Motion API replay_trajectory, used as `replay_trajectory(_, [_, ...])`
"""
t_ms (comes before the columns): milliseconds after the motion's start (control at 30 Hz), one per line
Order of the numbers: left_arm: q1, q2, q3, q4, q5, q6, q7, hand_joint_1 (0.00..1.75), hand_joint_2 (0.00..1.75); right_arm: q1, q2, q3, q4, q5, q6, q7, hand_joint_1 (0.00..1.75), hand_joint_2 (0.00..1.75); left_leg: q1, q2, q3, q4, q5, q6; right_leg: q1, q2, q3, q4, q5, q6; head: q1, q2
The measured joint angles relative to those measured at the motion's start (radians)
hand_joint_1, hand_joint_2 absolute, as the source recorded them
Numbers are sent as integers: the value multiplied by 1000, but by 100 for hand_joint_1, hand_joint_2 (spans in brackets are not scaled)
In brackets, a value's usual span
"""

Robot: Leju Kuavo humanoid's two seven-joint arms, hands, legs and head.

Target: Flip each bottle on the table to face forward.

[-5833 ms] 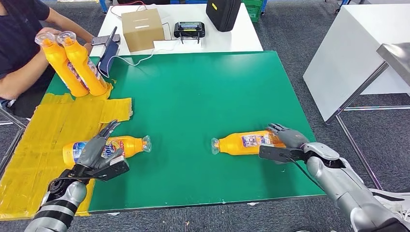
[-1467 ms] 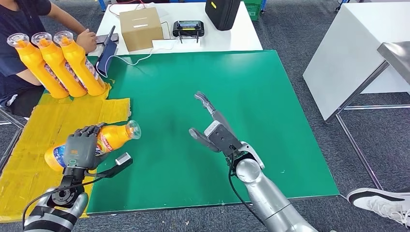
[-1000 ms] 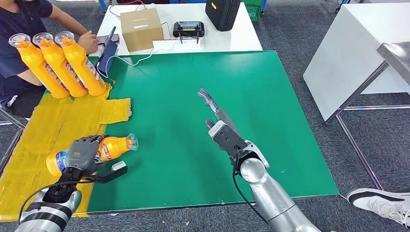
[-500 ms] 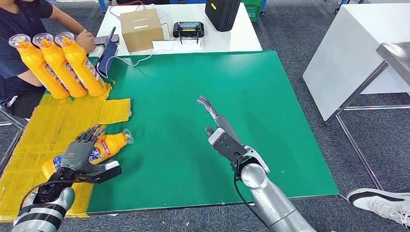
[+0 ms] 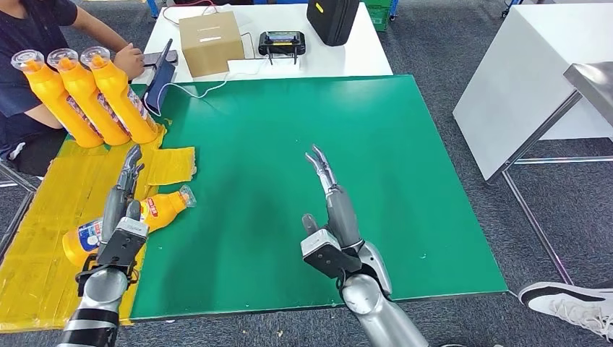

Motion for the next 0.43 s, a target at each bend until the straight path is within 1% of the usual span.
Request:
replay_trajectory(100, [18, -44, -7, -70, 19, -5, 3, 0, 0, 18, 22, 0, -23, 7, -16, -2, 0, 0, 0, 1, 0, 0, -1, 0, 0, 1, -1, 0, 0, 0, 0, 0])
replay_trajectory(167, [29, -61, -11, -100, 48, -18, -10, 0, 0, 27, 30, 0, -32, 5, -20, -12, 0, 0, 0, 0, 0, 0, -1, -1, 0, 1, -1, 0, 0, 0, 0, 0])
replay_trajectory(233, [59, -86, -26, -142, 84, -43, -35, 0, 0, 44, 38, 1, -48, 12, -34, -29, 0, 0, 0, 0, 0, 0, -1, -1, 0, 0, -1, 0, 0, 0, 0, 0])
replay_trajectory(300, [117, -128, -65, -203, 105, -44, -63, 0, 0, 75, 50, 6, -75, 38, -52, -39, 0, 0, 0, 0, 0, 0, -1, 0, 0, 0, 0, 0, 0, 0, 0, 0])
replay_trajectory(367, [191, -174, -134, -266, 112, -3, -90, 0, 0, 116, 59, 22, -100, 87, -64, -38, 0, 0, -1, 1, 0, 0, -3, 0, -1, 0, 0, -1, -1, 1, 0, 0])
replay_trajectory(400, [226, -193, -174, -293, 120, 28, -101, 0, 0, 139, 62, 33, -110, 115, -74, -36, 0, 0, -1, 1, 0, 0, -4, 0, -1, 0, 0, -1, -1, 2, 0, 0])
replay_trajectory(433, [245, -202, -194, -306, 124, 45, -107, 0, 0, 150, 64, 39, -115, 130, -79, -35, 0, 0, -1, 1, 0, 0, -5, 1, -1, 0, 0, -1, -2, 2, 0, 0])
